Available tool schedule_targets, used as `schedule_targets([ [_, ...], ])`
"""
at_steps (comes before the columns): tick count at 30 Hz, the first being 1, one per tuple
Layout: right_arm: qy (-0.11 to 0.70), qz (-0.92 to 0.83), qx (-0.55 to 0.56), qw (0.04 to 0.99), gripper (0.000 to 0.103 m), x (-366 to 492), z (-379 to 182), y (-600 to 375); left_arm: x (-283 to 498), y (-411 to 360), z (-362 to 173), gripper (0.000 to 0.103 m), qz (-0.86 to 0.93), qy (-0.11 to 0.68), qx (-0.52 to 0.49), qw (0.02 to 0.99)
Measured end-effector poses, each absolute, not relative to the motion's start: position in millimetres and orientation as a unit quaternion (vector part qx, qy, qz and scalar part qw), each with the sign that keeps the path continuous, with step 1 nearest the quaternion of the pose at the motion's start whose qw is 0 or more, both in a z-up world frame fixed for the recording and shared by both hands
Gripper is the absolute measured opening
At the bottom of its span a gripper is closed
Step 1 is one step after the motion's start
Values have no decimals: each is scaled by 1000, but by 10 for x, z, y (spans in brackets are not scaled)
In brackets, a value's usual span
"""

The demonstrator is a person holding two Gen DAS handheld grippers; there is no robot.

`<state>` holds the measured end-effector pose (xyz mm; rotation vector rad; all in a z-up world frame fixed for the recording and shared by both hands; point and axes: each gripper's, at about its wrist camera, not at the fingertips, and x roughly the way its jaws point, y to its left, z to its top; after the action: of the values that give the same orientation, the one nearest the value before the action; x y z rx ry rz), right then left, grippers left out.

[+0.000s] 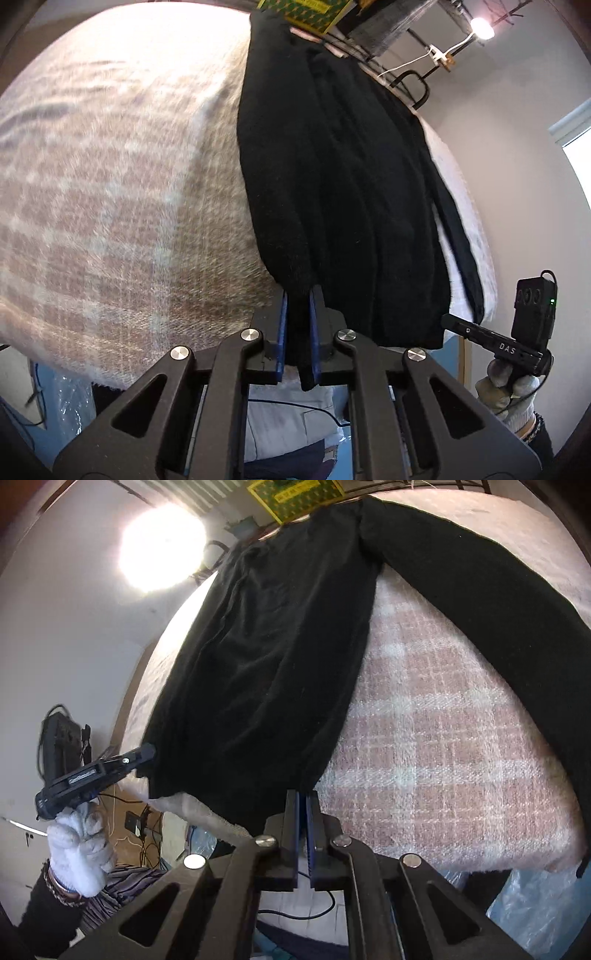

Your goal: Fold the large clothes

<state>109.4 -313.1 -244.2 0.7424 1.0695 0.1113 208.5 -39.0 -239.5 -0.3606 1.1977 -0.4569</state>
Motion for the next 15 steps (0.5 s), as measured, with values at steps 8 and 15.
schedule_targets([
  [8, 493, 48, 311, 811, 0, 961, -2271, -3169, 2068, -287, -2560, 8, -178, 581, -168, 776],
  [15, 516, 46, 286, 806, 2, 1018, -2411, -3077, 2088, -404, -2514, 8, -181, 574, -131, 788],
])
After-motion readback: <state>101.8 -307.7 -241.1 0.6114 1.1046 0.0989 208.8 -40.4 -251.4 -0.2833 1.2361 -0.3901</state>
